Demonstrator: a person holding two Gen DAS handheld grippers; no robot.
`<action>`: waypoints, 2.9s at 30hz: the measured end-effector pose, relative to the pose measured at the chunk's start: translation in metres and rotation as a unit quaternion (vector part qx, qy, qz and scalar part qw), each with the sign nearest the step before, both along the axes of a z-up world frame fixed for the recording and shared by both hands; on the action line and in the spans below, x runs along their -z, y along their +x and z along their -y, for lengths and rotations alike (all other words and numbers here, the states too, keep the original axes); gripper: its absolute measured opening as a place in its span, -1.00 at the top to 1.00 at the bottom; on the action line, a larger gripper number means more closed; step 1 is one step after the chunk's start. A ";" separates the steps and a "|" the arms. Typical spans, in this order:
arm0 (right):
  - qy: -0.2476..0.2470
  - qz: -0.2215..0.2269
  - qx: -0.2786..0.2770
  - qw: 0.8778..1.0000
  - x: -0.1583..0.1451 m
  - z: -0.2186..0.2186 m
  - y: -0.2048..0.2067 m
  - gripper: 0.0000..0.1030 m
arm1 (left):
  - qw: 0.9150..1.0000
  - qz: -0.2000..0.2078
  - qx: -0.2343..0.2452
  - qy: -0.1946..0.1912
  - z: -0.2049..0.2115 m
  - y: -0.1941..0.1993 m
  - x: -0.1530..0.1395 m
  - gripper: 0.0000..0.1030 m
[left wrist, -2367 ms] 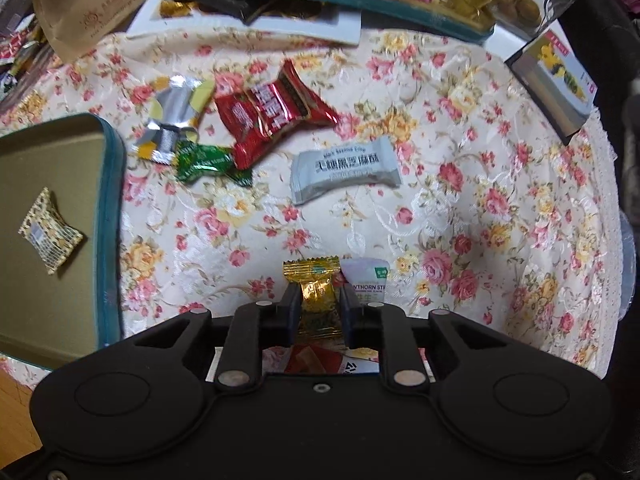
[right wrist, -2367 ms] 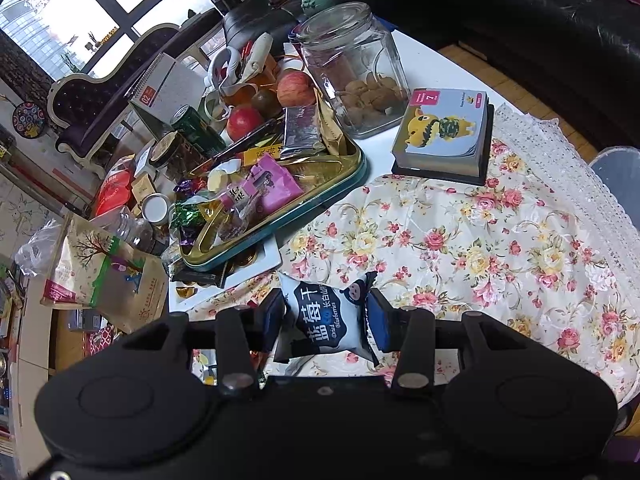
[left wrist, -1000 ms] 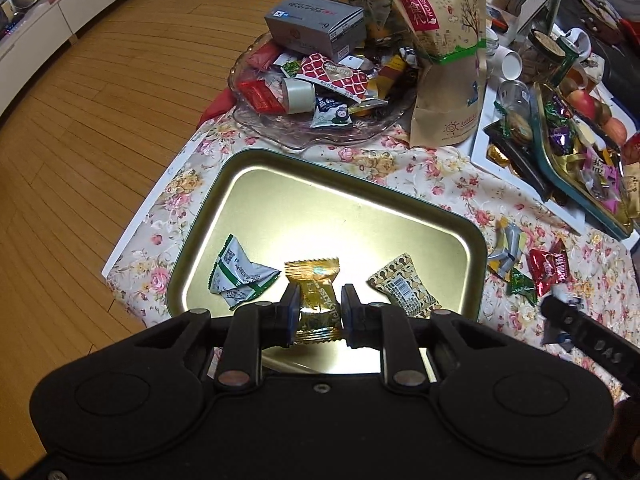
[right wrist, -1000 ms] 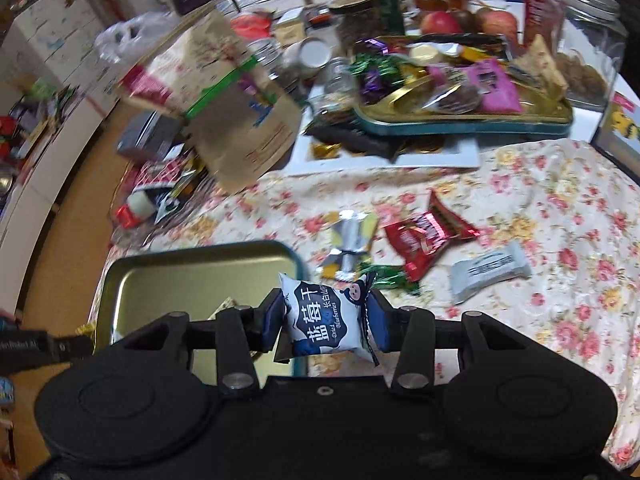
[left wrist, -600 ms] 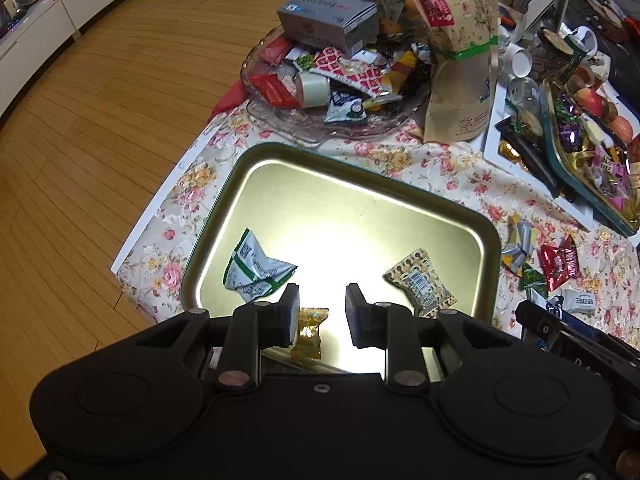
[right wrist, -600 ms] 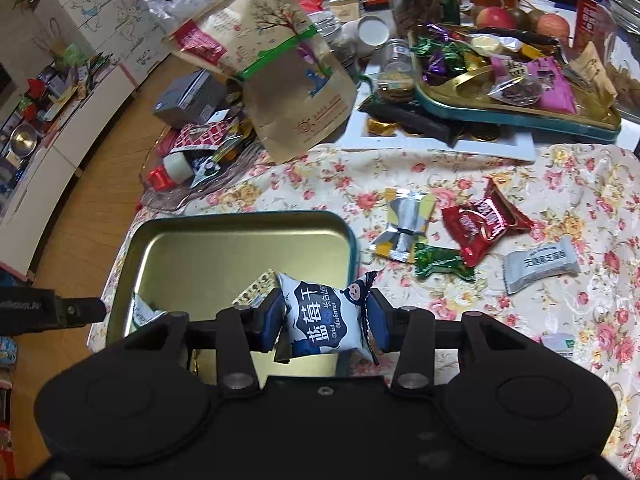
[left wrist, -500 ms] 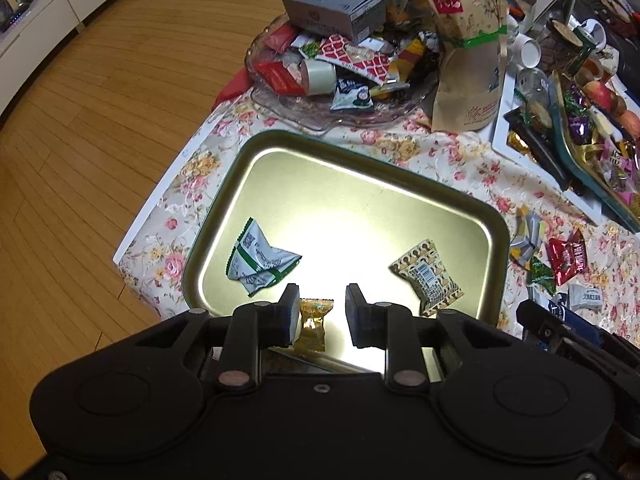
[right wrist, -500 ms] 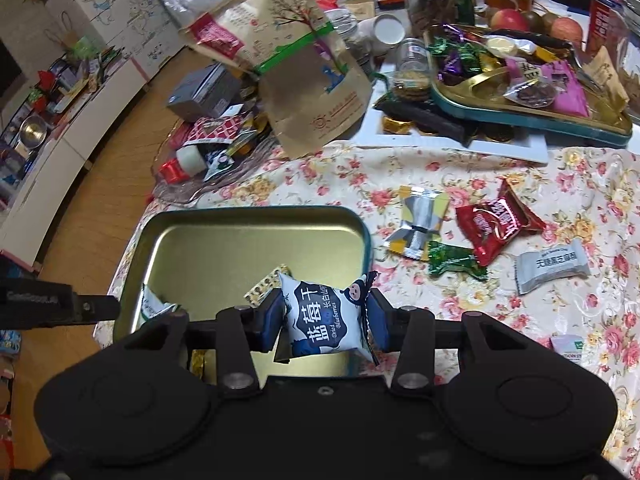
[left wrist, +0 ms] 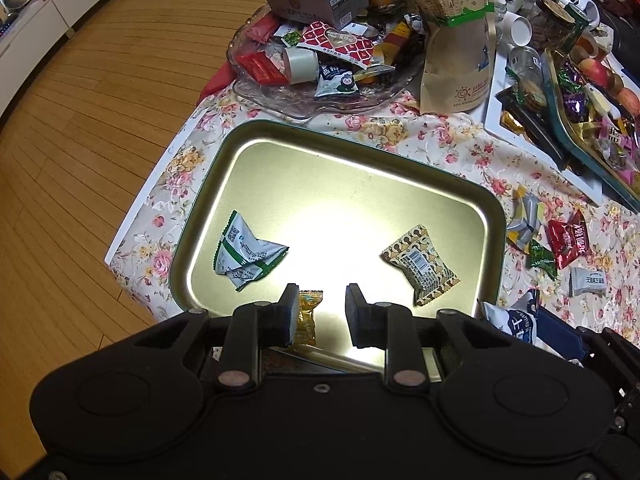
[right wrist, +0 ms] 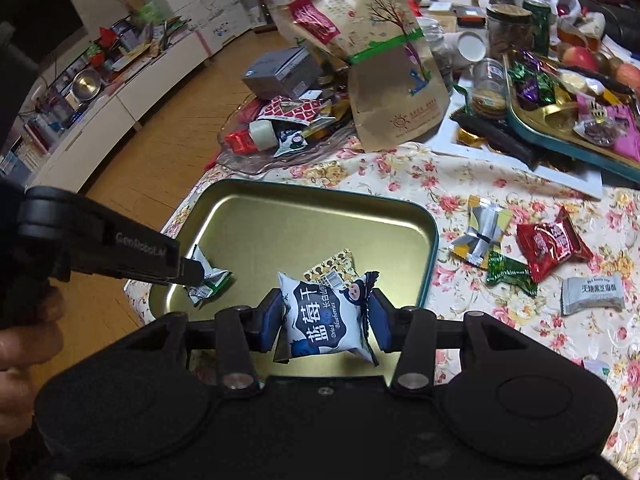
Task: Organize snacks
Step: 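Lower the blue-white packet onto the gold tray and open the right gripper, then move the right gripper to the white-green hawthorn packet while the left gripper heads toward the red packet, then close the right gripper on the hawthorn packet and lift it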
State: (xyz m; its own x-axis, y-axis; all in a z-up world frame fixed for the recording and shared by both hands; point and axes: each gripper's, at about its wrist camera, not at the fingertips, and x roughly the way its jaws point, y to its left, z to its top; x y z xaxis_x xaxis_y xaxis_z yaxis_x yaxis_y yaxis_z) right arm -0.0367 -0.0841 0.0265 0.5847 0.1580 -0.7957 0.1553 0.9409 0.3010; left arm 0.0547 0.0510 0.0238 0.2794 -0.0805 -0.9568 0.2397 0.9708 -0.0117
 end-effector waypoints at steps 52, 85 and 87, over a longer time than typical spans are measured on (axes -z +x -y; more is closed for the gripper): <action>0.012 -0.052 0.209 0.976 0.000 0.139 -0.067 -0.01 | 0.992 -0.001 0.123 -0.002 0.154 -0.053 -0.011 0.33; 0.027 -0.173 0.288 0.942 0.073 0.185 -0.084 -0.01 | 0.992 -0.016 0.113 -0.051 0.170 -0.048 -0.026 0.33; 0.022 -0.176 0.281 0.943 0.078 0.183 -0.083 0.00 | 0.992 -0.016 0.111 -0.052 0.169 -0.047 -0.026 0.33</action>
State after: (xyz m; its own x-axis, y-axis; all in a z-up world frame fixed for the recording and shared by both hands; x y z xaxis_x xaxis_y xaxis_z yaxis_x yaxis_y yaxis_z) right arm -0.1197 -0.2667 -0.0519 0.2864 -0.0614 -0.9561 0.7238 0.6677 0.1739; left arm 0.0073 -0.1182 0.0500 0.2127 -0.2347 -0.9485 0.4462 0.8869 -0.1194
